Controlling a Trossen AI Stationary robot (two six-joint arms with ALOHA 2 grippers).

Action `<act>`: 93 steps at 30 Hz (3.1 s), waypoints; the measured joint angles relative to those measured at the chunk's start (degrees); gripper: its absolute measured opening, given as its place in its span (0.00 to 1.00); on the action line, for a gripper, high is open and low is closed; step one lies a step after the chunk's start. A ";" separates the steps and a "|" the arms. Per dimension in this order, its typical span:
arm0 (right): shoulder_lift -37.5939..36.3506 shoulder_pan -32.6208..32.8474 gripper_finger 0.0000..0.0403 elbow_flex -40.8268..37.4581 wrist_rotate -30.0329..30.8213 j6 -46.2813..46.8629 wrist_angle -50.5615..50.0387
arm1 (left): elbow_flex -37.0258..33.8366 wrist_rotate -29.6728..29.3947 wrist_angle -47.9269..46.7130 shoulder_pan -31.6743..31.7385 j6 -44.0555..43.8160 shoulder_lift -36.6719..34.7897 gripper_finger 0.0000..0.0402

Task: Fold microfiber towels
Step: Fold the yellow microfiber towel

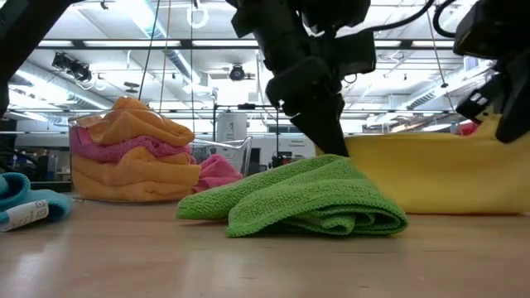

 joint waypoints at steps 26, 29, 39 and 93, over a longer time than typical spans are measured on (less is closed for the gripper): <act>4.07 -8.67 0.12 -0.44 0.53 2.82 -11.56 | -0.13 -0.30 3.81 2.68 -1.24 3.81 0.04; 4.45 -8.90 0.17 -0.44 0.95 2.42 -11.19 | -0.18 -1.10 3.85 2.68 -1.51 4.63 0.07; 5.84 -9.73 0.32 -0.48 2.84 1.05 -11.28 | -0.11 -4.59 5.04 2.64 -1.92 5.55 0.07; -0.57 -3.13 0.40 -1.09 11.79 7.91 -19.49 | -4.48 -6.05 9.60 3.47 0.03 4.09 0.40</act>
